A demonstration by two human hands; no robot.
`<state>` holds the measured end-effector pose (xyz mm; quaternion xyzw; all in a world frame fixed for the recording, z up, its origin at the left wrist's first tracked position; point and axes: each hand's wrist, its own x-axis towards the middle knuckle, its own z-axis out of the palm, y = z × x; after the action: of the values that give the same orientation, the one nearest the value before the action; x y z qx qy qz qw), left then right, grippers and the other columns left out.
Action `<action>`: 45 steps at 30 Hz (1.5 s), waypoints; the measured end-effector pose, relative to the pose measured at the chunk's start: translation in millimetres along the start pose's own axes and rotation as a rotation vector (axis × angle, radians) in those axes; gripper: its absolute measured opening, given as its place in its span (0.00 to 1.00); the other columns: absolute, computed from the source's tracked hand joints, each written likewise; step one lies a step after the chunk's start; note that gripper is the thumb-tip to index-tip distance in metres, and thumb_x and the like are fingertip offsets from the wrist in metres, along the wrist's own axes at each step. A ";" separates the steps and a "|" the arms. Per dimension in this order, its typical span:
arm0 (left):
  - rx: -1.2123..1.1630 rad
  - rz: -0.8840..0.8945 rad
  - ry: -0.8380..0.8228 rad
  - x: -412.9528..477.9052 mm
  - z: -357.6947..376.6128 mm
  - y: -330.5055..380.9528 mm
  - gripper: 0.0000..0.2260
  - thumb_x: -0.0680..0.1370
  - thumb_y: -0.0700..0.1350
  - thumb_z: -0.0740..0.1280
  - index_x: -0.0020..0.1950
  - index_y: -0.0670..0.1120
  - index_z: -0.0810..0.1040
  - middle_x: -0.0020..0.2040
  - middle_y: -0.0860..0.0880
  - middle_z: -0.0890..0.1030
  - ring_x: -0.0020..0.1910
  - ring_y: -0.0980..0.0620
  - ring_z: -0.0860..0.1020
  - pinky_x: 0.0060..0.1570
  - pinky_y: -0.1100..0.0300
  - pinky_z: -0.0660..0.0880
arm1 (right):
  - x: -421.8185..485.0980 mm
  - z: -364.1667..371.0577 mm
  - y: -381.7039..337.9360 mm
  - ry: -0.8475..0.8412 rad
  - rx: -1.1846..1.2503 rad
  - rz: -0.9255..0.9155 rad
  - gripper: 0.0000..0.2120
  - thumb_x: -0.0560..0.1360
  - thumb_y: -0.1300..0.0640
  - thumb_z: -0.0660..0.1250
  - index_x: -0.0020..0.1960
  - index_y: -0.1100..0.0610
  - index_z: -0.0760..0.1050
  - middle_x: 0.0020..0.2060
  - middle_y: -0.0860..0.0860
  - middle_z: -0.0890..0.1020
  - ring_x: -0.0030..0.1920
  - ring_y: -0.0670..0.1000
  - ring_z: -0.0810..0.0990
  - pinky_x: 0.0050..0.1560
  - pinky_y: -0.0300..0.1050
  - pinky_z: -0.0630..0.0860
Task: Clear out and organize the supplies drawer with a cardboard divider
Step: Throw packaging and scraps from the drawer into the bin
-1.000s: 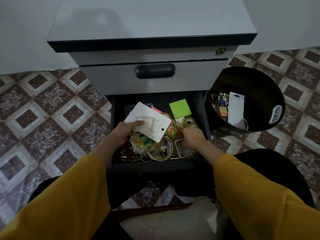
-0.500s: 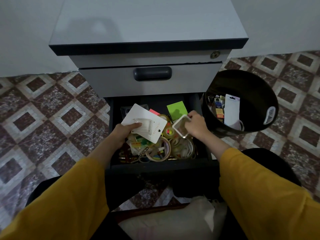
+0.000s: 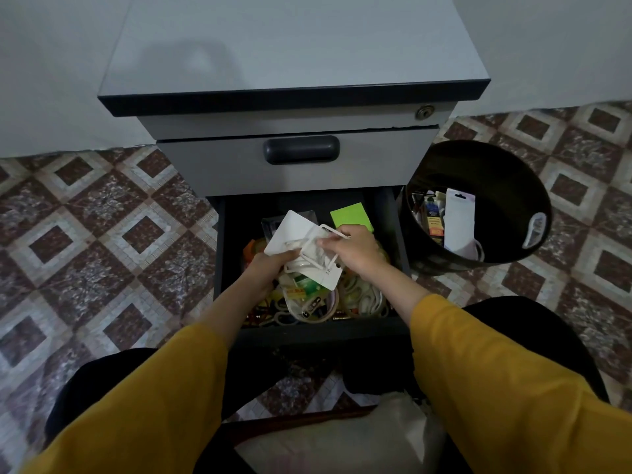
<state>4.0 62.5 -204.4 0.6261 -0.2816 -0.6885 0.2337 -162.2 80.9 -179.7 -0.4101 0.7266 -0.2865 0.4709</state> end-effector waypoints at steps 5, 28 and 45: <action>0.007 0.008 -0.093 -4.7 7.0 -0.4 0.17 0.78 0.43 0.64 0.66 0.40 0.72 0.57 0.44 0.79 0.55 0.45 0.77 0.55 0.51 0.75 | 1.1 -1.8 -1.0 -0.017 -0.007 0.017 0.18 0.67 0.51 0.75 0.49 0.54 0.69 0.49 0.50 0.76 0.40 0.51 0.79 0.30 0.42 0.73; 0.095 0.164 -0.122 -53.3 65.2 11.3 0.31 0.74 0.46 0.71 0.66 0.43 0.55 0.60 0.46 0.72 0.58 0.46 0.75 0.63 0.47 0.70 | -41.6 -66.2 -6.5 -0.141 0.238 0.129 0.21 0.72 0.52 0.70 0.61 0.59 0.71 0.42 0.50 0.80 0.37 0.47 0.79 0.32 0.38 0.73; 0.256 0.219 -0.300 -69.0 201.8 32.8 0.06 0.77 0.40 0.64 0.53 0.42 0.75 0.42 0.49 0.79 0.43 0.49 0.77 0.38 0.60 0.71 | -55.1 -188.3 42.7 0.137 0.424 0.185 0.27 0.68 0.55 0.74 0.64 0.61 0.71 0.52 0.57 0.81 0.43 0.54 0.81 0.38 0.45 0.77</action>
<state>-190.2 104.3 -120.1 0.5070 -0.4644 -0.7032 0.1811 -337.1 155.6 -115.4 -0.2133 0.7149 -0.4156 0.5203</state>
